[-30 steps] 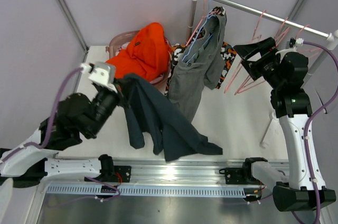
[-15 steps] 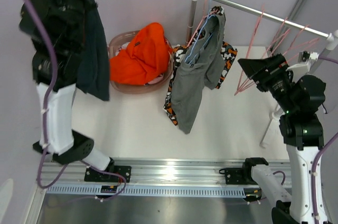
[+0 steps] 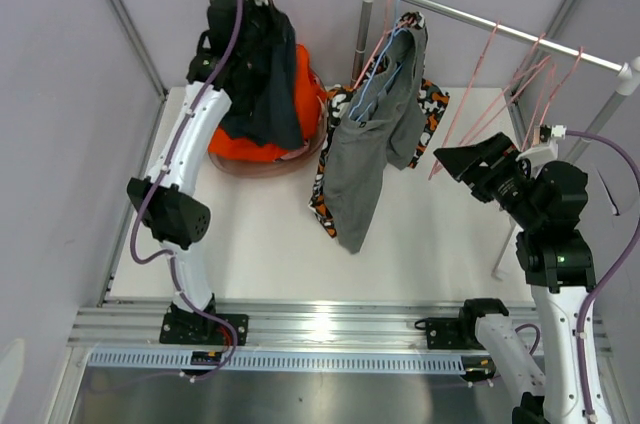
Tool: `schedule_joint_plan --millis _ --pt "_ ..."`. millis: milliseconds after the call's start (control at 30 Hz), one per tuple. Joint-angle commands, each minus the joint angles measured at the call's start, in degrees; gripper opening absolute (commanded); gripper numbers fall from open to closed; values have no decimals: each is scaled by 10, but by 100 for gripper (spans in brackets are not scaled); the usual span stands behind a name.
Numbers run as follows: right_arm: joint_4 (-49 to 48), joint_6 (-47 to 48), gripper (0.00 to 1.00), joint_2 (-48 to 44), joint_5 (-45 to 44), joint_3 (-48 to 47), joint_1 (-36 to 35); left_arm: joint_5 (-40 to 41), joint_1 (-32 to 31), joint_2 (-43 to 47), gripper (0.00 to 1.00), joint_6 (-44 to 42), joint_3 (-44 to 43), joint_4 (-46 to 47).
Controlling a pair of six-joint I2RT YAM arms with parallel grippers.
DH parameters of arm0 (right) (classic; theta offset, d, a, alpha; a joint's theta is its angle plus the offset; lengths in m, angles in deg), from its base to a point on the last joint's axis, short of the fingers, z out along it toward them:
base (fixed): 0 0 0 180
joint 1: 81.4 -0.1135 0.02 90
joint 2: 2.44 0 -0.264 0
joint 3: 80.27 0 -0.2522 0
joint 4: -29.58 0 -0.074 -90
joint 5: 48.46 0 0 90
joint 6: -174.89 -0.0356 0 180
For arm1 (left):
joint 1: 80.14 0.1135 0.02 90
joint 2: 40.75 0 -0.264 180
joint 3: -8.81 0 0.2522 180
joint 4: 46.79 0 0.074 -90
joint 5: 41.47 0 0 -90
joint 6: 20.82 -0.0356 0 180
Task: Remove the shorts from the hanger
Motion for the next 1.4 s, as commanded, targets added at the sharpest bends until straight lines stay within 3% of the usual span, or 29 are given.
schedule_joint_plan --millis 0,33,100,133,167,267,533,833,1067,1367 --pt "-31 6 99 3 25 5 0 7 -1 56 5 24 104 90" --pt "-37 3 100 5 27 6 1 31 0 82 29 23 190 104" --pt "-47 4 99 8 33 4 0 78 5 99 68 16 232 123" --pt "-49 3 99 11 36 2 0 106 12 106 92 19 261 118" --pt "-59 2 100 13 41 -1 0 115 15 108 97 24 264 106" --pt "-91 -8 99 23 59 -17 -2 159 20 132 99 27 272 51" --pt "-172 -32 99 104 62 -129 -45 169 20 347 99 41 477 68" --pt "-245 21 99 277 -56 -229 -190 143 -10 597 99 60 730 45" --pt "-272 49 95 404 -109 -270 -207 167 -33 674 99 71 798 -62" --pt "-296 53 88 464 -152 -287 -218 170 -38 752 98 58 879 -70"
